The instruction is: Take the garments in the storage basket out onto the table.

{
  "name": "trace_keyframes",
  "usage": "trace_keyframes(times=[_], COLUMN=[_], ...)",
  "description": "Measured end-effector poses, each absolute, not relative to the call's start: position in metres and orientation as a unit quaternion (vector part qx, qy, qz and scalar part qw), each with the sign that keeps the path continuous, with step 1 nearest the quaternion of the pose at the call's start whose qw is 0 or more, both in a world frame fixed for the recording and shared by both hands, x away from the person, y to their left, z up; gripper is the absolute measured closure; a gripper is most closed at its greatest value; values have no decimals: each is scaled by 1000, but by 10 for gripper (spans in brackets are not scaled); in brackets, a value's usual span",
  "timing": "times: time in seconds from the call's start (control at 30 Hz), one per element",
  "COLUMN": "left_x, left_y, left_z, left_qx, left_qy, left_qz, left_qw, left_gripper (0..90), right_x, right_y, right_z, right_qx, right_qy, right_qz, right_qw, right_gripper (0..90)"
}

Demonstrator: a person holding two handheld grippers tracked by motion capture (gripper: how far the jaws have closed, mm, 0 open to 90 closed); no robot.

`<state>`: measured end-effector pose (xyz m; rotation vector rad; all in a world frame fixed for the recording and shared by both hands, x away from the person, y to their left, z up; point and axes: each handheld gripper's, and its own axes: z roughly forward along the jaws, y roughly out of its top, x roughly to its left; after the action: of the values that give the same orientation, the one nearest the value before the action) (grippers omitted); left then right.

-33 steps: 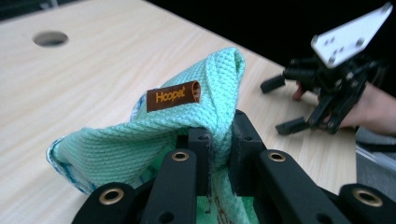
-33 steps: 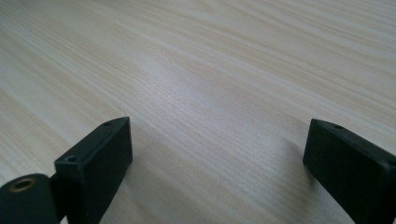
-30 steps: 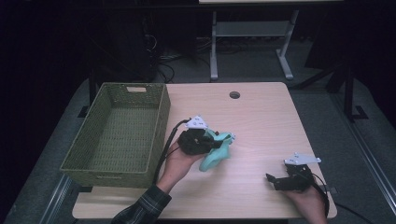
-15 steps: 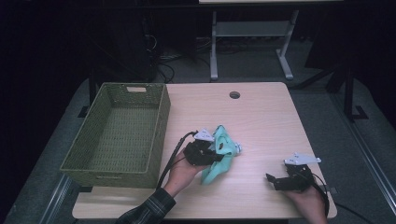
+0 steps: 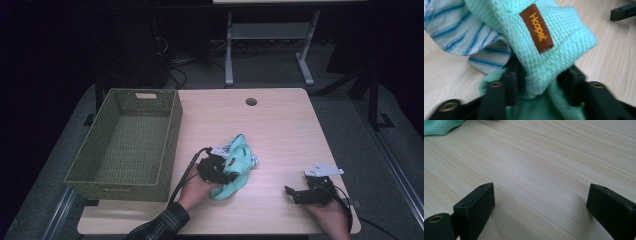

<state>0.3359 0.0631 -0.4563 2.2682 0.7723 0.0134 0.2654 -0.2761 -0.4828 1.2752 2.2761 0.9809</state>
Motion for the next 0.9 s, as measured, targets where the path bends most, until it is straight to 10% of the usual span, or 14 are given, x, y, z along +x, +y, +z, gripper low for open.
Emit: trace_keyframes(times=[0.43, 0.9], left_x=[338, 376], left_y=[73, 59], left_z=[-411, -412], left_qx=[869, 869], left_qy=[287, 301], left_qz=[34, 44], left_qw=[401, 391], left_gripper=[343, 600], right_x=[265, 265], right_y=[-276, -276], right_z=[-483, -483], right_qx=[449, 450], right_qy=[805, 804], right_qz=[346, 346], right_qw=[176, 176], right_gripper=[76, 76])
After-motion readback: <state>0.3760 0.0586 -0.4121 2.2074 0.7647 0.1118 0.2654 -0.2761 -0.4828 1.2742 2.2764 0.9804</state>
